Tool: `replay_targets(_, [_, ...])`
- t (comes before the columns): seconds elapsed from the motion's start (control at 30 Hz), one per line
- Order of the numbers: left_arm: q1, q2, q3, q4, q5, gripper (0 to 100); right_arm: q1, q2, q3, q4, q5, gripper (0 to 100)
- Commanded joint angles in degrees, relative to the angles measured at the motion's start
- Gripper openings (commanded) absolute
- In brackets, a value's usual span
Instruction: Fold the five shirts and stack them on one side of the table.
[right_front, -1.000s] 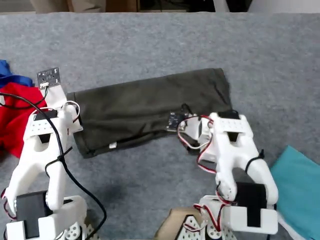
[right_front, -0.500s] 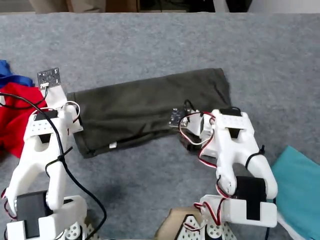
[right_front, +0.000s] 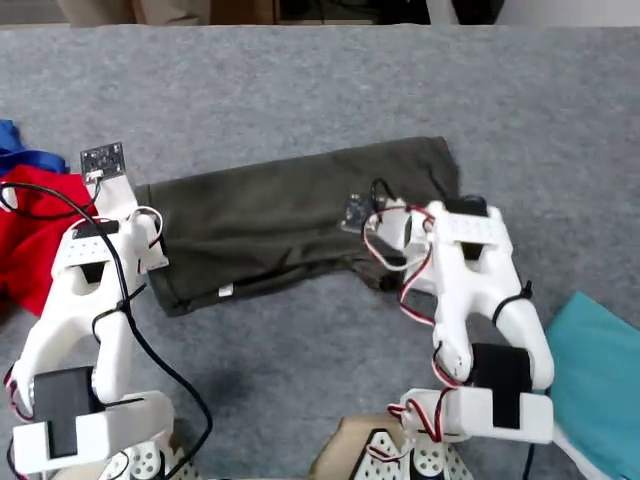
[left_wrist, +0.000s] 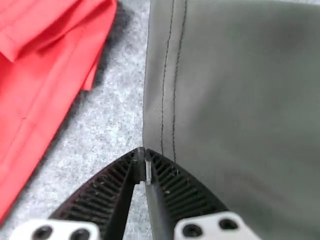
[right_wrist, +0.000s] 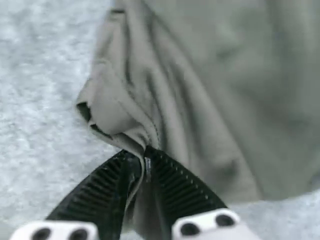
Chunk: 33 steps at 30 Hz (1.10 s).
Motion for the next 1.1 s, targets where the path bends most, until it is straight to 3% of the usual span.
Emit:
replay_targets(0.0, [-0.09,0.04,-2.11,-1.14,0.18,2,1.1,1.98,-8.22,4.04,-1.32,0.4])
replay_targets(0.23, [1.14,0.22,-1.93,-1.14,0.18,2,0.04,12.0,-25.1,12.66,-3.16,0.4])
replay_targets(0.53, [2.2,0.4,-1.85,-1.14,0.09,2,-7.6,19.74,-38.99,16.18,-3.08,0.4])
replay_targets(1.0, [2.64,0.4,-1.76,-1.14,0.09,2,-10.59,29.41,-45.32,4.84,-1.49,0.7])
replay_targets(1.07, [2.64,0.4,-1.76,-1.14,0.09,2,-10.59,30.02,-45.32,3.43,-1.41,5.0])
